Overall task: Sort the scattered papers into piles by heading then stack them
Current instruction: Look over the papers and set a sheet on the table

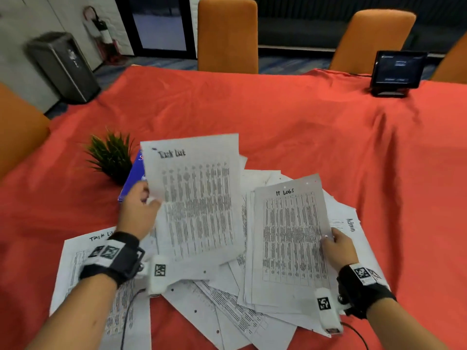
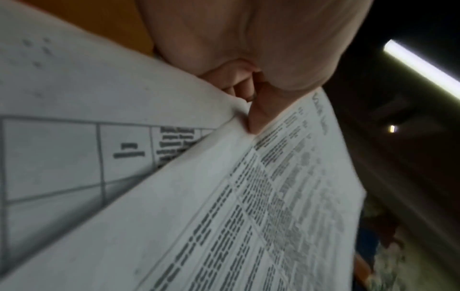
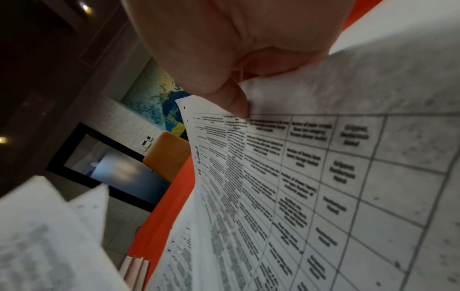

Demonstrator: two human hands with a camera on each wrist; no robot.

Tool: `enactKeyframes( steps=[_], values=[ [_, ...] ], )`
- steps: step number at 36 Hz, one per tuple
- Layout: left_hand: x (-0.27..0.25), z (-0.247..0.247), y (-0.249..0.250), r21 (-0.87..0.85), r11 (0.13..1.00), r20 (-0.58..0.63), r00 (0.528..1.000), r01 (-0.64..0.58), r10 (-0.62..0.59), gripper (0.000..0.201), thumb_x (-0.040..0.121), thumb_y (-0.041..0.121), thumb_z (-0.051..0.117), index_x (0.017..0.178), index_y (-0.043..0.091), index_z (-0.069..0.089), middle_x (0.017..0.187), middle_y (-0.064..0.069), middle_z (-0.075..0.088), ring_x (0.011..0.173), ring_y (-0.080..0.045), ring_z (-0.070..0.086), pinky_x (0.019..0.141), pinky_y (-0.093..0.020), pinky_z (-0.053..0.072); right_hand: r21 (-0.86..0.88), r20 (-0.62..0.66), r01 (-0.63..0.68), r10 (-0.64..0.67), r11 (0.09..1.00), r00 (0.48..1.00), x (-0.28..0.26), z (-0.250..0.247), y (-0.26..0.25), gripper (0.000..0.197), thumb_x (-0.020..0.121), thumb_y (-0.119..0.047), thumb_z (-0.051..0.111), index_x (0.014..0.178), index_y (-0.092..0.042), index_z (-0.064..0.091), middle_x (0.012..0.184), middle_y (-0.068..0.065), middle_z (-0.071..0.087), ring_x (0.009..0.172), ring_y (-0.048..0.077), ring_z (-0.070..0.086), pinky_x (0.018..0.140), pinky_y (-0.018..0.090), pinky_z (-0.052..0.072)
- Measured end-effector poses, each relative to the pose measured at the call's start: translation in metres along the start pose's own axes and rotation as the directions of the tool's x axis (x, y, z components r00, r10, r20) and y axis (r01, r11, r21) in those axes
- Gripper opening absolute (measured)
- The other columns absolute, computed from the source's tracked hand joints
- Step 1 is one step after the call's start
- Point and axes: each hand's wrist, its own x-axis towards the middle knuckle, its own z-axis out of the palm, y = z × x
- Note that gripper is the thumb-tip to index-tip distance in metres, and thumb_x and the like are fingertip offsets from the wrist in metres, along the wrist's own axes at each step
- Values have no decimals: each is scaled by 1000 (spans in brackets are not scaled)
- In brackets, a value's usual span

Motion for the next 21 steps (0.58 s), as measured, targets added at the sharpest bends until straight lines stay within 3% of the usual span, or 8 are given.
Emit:
enactKeyframes(
  steps=[3, 6, 9, 11, 15, 21],
  values=[
    [-3, -31, 21, -171, 984, -13, 999, -49, 48, 39, 85, -15, 57, 100, 21, 58, 100, -7, 67, 95, -22, 62, 87, -33, 48, 21, -1, 56, -56, 998, 998, -1, -2, -15, 16, 85, -8, 50, 91, -9, 64, 87, 13, 69, 84, 33, 64, 81, 45, 53],
    [-5, -44, 31, -282, 958, -14, 999, -49, 47, 48, 83, -17, 58, 98, 29, 60, 93, 4, 70, 92, -15, 63, 87, -30, 50, 98, -8, 145, -145, 985, 989, -8, -2, -39, 16, 78, -16, 48, 81, -6, 61, 75, 10, 65, 70, 27, 60, 68, 37, 49],
    [-10, -33, 38, -346, 938, 18, 1000, -9, 17, 52, 83, -17, 59, 102, 32, 58, 96, -5, 70, 95, -20, 63, 91, -35, 49, 233, 25, 194, -205, 953, 978, -21, -3, -69, 13, 83, -10, 50, 76, -1, 56, 66, 8, 57, 63, 20, 50, 59, 32, 42],
    [-16, -17, 41, -384, 923, 54, 998, 28, -8, 53, 83, -17, 59, 105, 31, 54, 104, -13, 66, 98, -23, 62, 95, -40, 47, 326, 83, 200, -239, 924, 967, -29, -2, -85, 11, 85, -6, 52, 87, 2, 59, 73, 15, 61, 68, 19, 53, 62, 34, 45],
    [-29, 23, 36, -459, 875, 88, 988, 151, -125, 51, 81, -20, 56, 104, 25, 55, 109, -10, 68, 100, -25, 64, 94, -39, 48, 441, 222, 176, -297, 880, 929, -51, -4, -110, 16, 84, -13, 58, 95, -6, 66, 86, 15, 69, 76, 20, 60, 73, 39, 48],
    [-49, 63, 9, -443, 831, 204, 941, 336, -272, 17, 87, 2, 55, 97, 7, 68, 107, -17, 70, 102, -27, 61, 99, -46, 44, 454, 365, 98, -285, 886, 886, -75, -11, -118, 21, 91, -11, 55, 96, -19, 74, 90, 11, 75, 77, 24, 70, 75, 37, 57]
  ],
)
